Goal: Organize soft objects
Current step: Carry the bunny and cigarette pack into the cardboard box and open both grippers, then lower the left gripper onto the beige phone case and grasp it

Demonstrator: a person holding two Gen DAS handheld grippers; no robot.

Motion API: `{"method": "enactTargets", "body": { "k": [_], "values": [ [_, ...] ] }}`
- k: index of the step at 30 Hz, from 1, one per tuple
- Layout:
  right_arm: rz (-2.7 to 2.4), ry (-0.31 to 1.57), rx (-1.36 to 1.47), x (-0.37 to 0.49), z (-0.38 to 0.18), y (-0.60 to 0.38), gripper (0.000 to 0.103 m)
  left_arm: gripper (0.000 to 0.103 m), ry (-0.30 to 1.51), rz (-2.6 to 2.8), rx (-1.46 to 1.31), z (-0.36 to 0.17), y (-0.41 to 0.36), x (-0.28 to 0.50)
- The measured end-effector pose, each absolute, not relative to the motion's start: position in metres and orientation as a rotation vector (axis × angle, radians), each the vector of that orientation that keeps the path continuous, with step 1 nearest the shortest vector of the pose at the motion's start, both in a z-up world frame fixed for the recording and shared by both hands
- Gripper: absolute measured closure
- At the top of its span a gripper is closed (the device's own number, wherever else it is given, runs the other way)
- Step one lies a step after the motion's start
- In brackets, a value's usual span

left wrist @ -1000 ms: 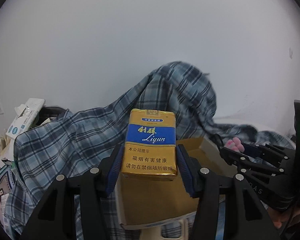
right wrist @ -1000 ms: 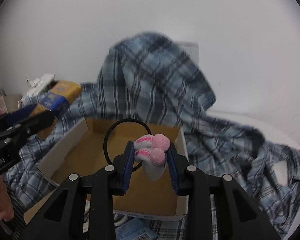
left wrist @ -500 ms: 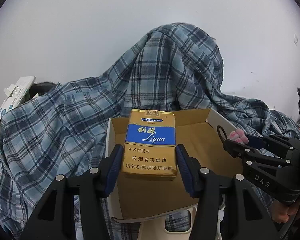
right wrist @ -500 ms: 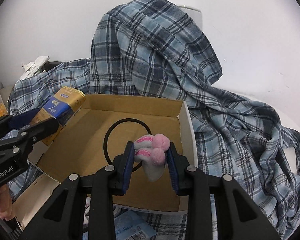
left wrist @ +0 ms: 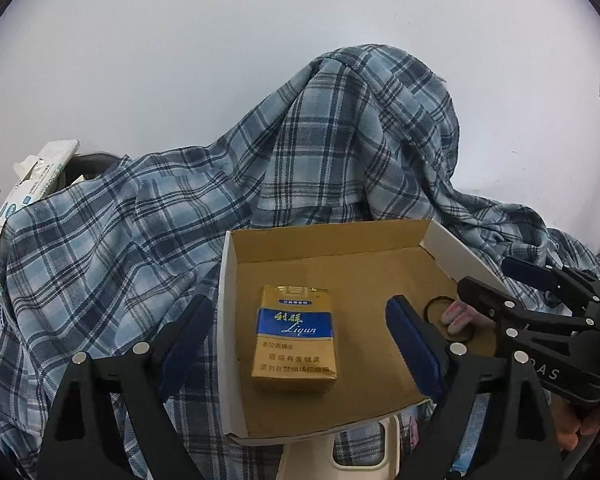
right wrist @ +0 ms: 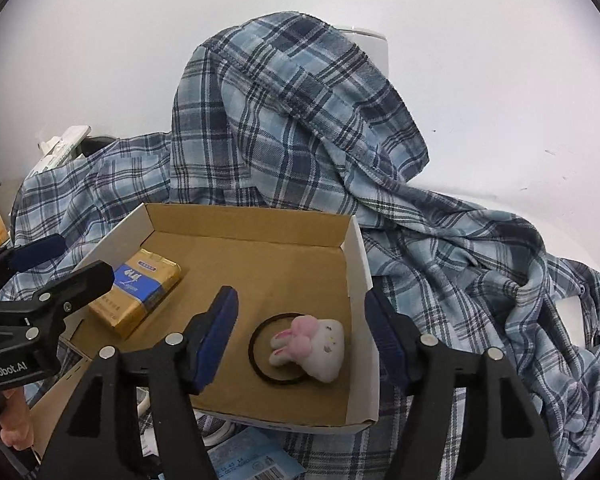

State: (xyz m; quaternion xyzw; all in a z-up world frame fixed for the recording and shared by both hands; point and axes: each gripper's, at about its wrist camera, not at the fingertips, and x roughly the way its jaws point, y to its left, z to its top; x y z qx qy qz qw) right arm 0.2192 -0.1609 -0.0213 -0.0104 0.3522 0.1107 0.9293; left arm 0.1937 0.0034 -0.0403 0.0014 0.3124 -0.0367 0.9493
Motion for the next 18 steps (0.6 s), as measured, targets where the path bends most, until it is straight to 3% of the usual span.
{"method": "enactTargets", "body": {
  "k": [18],
  "values": [
    [0.209,0.543,-0.029,0.15,0.062,-0.188,0.036,0.013,0.453,-0.088,0.006,0.036,0.009,0.111]
  ]
}}
